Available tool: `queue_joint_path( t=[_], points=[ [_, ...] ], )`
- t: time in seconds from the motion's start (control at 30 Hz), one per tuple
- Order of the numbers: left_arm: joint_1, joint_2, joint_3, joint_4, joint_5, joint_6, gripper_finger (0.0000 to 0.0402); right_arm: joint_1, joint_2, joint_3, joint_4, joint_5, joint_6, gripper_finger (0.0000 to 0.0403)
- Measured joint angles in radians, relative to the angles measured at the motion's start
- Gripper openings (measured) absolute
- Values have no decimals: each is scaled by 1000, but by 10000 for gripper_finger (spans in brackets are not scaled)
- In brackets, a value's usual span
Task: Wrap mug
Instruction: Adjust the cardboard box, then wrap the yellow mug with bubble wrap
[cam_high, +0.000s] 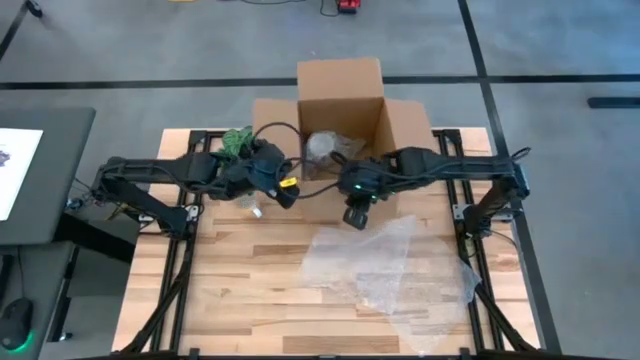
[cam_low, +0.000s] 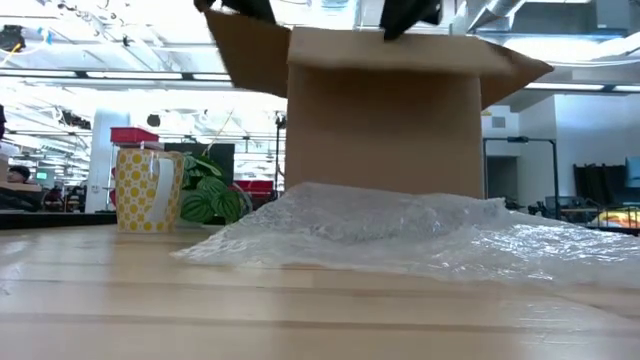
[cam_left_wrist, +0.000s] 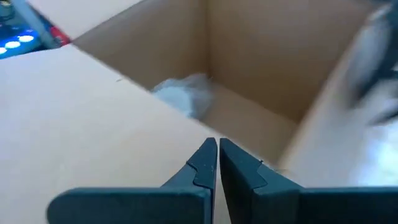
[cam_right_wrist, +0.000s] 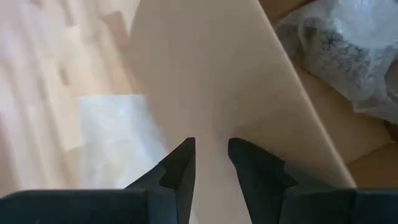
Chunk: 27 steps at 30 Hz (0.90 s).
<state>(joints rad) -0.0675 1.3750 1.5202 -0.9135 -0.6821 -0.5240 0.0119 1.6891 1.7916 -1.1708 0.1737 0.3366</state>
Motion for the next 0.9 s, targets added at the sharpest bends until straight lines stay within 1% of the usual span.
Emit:
queue_joint_path(
  t=[0.1, 0.2, 0.37, 0.47, 0.53, 0.63, 0.8, 0.9],
  points=[
    [-28, -2, 66, -32, 26, -11, 0, -43, 27, 0, 1, 9, -52, 101],
    [-69, -2, 105, -73, 48, -33, 0, -81, 32, 1, 8, 17, -66, 101],
    [-156, -1, 110, -114, 97, -130, 0, -129, 23, 2, 12, 3, -76, 101],
    [-224, 6, 110, -144, 110, -192, 0, -128, -4, 23, 1, -5, -51, 101],
    [-269, 11, 109, -160, 125, -209, 0, -103, -29, 51, -2, -20, -45, 101],
    [-332, 18, 109, -167, 142, -244, 0, -32, -72, 90, 0, -34, -23, 101],
    [-405, 25, 109, -173, 168, -319, 0, 133, -144, 110, 0, -96, 43, 101],
    [-431, 34, 109, -175, 178, -350, 0, 248, -161, 101, -11, -110, 105, 102]
  ],
)
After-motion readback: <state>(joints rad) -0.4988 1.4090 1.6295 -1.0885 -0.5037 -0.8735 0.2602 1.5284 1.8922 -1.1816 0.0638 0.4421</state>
